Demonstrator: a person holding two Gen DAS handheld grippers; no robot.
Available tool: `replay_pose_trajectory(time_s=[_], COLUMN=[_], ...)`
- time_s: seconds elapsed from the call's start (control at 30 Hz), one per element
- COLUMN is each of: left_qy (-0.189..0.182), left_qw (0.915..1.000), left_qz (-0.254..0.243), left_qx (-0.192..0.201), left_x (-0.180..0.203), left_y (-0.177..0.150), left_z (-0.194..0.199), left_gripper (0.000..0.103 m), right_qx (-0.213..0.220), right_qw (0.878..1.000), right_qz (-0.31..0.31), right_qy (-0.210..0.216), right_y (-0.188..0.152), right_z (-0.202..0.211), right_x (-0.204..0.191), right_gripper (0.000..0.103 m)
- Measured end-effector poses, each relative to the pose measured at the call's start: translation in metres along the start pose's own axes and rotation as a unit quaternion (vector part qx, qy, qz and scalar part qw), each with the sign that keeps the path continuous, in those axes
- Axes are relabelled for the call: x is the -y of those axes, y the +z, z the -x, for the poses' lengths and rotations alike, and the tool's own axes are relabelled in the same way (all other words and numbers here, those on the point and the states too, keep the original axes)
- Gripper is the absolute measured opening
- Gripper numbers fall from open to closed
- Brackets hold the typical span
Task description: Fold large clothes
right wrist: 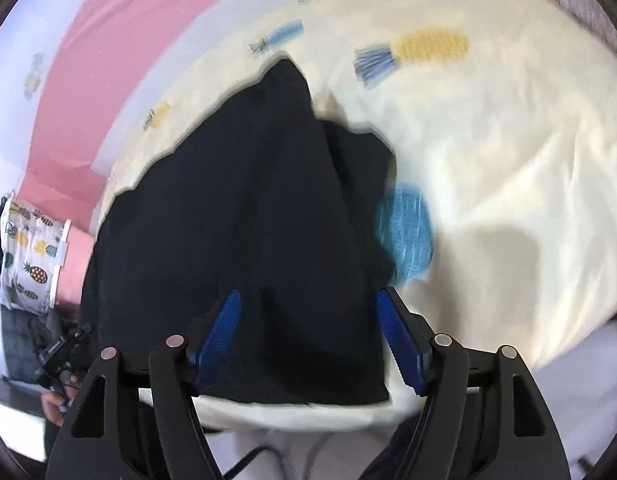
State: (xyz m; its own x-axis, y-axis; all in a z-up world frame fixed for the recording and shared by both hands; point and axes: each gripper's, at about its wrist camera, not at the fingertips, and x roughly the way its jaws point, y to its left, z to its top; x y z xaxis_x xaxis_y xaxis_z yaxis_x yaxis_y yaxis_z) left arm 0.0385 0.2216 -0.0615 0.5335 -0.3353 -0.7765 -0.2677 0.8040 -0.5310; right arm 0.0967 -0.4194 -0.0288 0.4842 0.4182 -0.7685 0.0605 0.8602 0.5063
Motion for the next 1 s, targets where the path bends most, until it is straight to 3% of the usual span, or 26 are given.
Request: replay_pose_trajectory(time_s=[0.17, 0.3, 0.4, 0.5, 0.6, 0.63, 0.67, 0.7, 0.73, 0.8, 0.9, 1.0], left_qy=[0.011, 0.002, -0.006, -0.012, 0.019, 0.028, 0.042, 0.066, 0.081, 0.067, 0.064, 0.031], left_qw=[0.9991, 0.9979, 0.9972, 0.9981, 0.9979, 0.9975, 0.9964, 0.9945, 0.9931, 0.9939, 0.994, 0.9969], left_qz=[0.007, -0.008, -0.035, -0.043, -0.046, -0.046, -0.046, -0.047, -0.045, -0.021, -0.007, 0.0], left_qx=[0.04, 0.064, 0.066, 0.043, 0.042, 0.046, 0.057, 0.067, 0.072, 0.085, 0.088, 0.072], left_x=[0.005, 0.018, 0.039, 0.057, 0.07, 0.074, 0.076, 0.077, 0.077, 0.069, 0.058, 0.052], left_y=[0.006, 0.038, 0.076, 0.114, 0.144, 0.149, 0.153, 0.155, 0.157, 0.16, 0.163, 0.163], left_z=[0.008, 0.004, -0.023, -0.064, -0.099, -0.105, -0.109, -0.112, -0.115, -0.115, -0.119, -0.123], left_gripper=[0.058, 0.063, 0.066, 0.066, 0.064, 0.062, 0.041, 0.017, 0.011, 0.003, 0.002, 0.007], right_qx=[0.028, 0.034, 0.03, 0.014, -0.001, -0.001, 0.005, 0.008, 0.014, 0.032, 0.029, 0.005], right_qw=[1.0, 0.999, 0.999, 1.0, 1.0, 0.999, 0.999, 1.0, 1.0, 0.999, 0.999, 1.0], right_qz=[0.002, 0.012, 0.009, -0.003, -0.019, -0.022, -0.02, -0.014, -0.008, 0.011, 0.006, 0.005], right_qy=[0.012, 0.015, 0.022, 0.012, 0.025, 0.033, 0.03, 0.017, 0.013, 0.007, 0.015, 0.017], right_y=[0.027, 0.059, 0.089, 0.106, 0.119, 0.121, 0.125, 0.126, 0.126, 0.129, 0.132, 0.131], right_z=[-0.012, -0.039, -0.072, -0.093, -0.103, -0.104, -0.104, -0.103, -0.1, -0.095, -0.101, -0.11], right_x=[-0.01, -0.01, -0.009, -0.006, -0.004, -0.006, -0.009, -0.013, -0.018, -0.026, -0.022, -0.018], right_gripper=[0.072, 0.072, 0.072, 0.072, 0.071, 0.053, 0.031, 0.018, 0.015, 0.014, 0.014, 0.018])
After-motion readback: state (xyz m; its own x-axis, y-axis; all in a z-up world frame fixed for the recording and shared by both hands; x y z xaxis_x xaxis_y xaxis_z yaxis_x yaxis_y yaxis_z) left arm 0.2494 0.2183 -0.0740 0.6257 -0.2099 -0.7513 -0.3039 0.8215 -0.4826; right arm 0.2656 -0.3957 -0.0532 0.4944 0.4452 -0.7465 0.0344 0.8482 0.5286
